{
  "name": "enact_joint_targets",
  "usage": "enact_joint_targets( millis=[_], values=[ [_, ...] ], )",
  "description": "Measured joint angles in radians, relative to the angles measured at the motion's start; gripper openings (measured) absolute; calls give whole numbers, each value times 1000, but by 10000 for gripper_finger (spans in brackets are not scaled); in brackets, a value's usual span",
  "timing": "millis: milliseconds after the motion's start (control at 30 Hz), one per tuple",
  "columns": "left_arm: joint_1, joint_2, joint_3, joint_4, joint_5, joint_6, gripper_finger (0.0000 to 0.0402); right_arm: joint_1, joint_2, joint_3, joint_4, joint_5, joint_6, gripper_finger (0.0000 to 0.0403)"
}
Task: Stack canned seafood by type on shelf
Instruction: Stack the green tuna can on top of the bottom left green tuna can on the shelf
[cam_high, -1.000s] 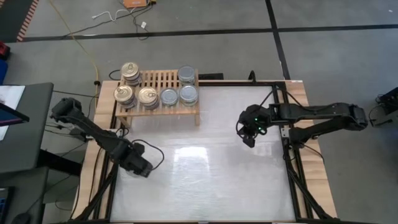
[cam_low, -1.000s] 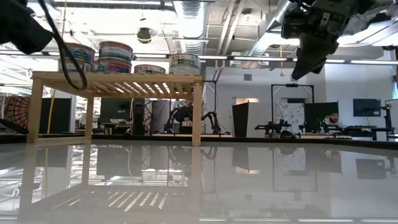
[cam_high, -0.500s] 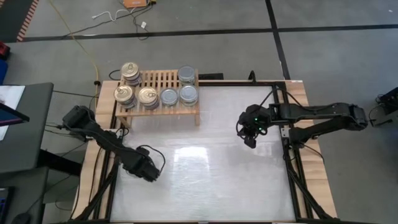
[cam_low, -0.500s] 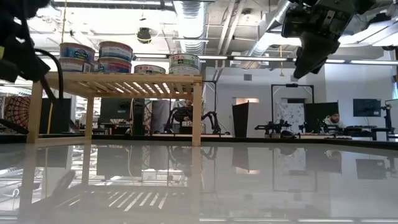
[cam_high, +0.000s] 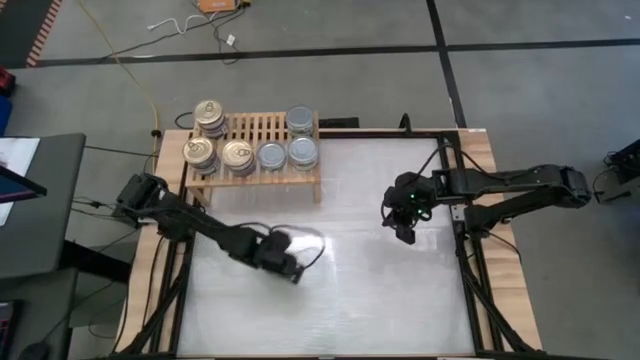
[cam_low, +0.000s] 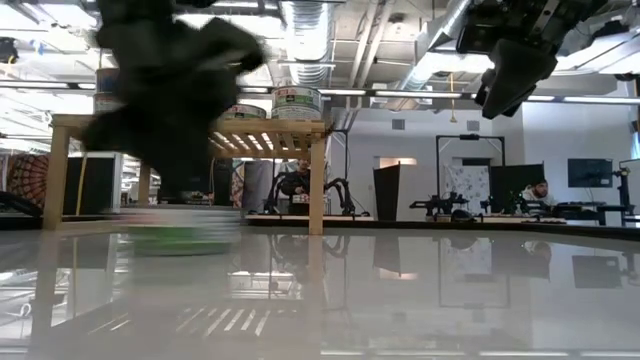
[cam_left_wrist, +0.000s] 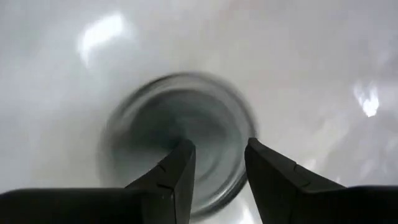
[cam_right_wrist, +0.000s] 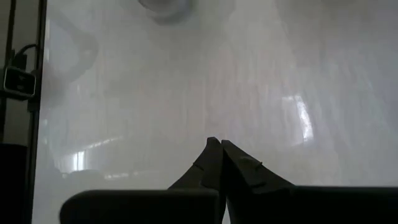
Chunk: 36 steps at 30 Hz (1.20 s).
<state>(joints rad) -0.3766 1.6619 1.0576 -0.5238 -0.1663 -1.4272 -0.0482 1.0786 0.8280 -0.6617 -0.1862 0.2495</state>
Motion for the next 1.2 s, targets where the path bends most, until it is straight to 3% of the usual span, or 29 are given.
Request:
enact_joint_targets(
  millis=[100,267,500,667,800,1033,1200],
  values=[
    [26,-6,82,34,-122,135,132,23,0,0,-5,0,-18,30],
    [39,-7,192,-2,-150,258,132,45,0,0,-18,0,-22,30],
    [59,15,206,-153,-178,-48,132,46,15,0,-31,106,83,31],
    [63,62,201,-47,-199,-37,132,29,4,0,-116,183,219,31],
    [72,97,201,36,-205,73,132,26,-75,-73,-107,188,375,31],
    [128,89,200,16,-243,251,132,109,-308,-314,4,194,751,31],
    [157,87,162,94,-236,372,132,211,-419,-418,145,334,998,31]
  ],
)
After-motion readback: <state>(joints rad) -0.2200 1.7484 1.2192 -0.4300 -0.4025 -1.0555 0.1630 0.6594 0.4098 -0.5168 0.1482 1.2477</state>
